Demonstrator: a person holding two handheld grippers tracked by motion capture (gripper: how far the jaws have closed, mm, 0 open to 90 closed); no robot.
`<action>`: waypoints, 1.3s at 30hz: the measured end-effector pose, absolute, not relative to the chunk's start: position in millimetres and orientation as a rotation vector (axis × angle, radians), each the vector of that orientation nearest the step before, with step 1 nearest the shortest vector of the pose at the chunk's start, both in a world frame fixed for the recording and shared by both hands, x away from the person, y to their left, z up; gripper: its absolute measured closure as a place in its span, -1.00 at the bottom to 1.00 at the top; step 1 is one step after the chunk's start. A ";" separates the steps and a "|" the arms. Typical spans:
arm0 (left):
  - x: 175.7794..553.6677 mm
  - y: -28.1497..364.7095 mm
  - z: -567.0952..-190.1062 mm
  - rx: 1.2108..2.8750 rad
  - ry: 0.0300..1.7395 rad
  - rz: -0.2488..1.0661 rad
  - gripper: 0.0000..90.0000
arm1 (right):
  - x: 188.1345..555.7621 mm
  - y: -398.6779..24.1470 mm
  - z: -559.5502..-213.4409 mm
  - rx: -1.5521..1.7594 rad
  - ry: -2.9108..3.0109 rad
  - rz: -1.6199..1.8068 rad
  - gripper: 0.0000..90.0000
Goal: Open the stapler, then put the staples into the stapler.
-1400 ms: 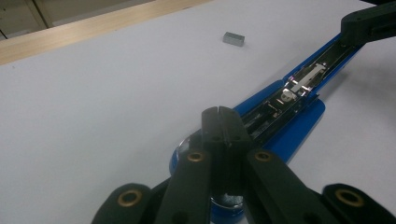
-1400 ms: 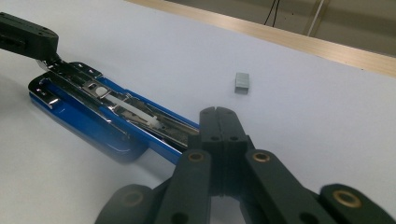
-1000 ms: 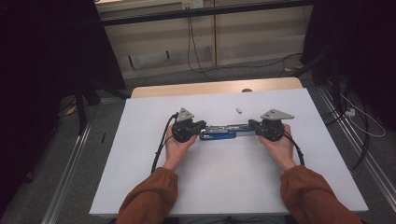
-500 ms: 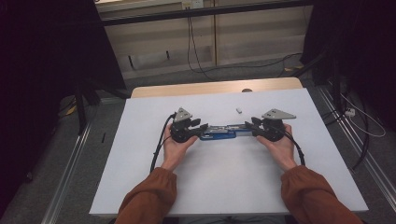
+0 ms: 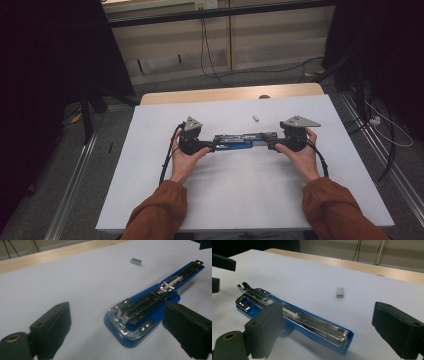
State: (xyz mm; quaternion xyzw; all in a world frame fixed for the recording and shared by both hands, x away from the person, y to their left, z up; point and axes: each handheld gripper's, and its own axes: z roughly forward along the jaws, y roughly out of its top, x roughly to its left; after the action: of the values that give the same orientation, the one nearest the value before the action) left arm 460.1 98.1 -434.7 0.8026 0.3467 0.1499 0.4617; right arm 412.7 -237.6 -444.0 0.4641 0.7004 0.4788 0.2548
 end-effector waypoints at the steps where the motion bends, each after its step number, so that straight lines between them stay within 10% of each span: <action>1: 459.5 98.5 -434.0 1.974 0.837 0.367 -0.90 | 412.4 -237.9 -443.8 1.254 1.906 1.294 -0.80; 39: 392.0 159.4 -423.8 1.892 0.836 0.419 -0.88 | 416.2 -239.3 -435.4 1.208 1.929 1.273 -0.76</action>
State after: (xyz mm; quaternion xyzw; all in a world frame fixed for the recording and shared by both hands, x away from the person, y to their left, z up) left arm 392.0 159.4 -423.8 0.7800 0.3445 0.1727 0.4931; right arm 416.2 -239.3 -435.4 0.4469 0.7136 0.4707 0.2637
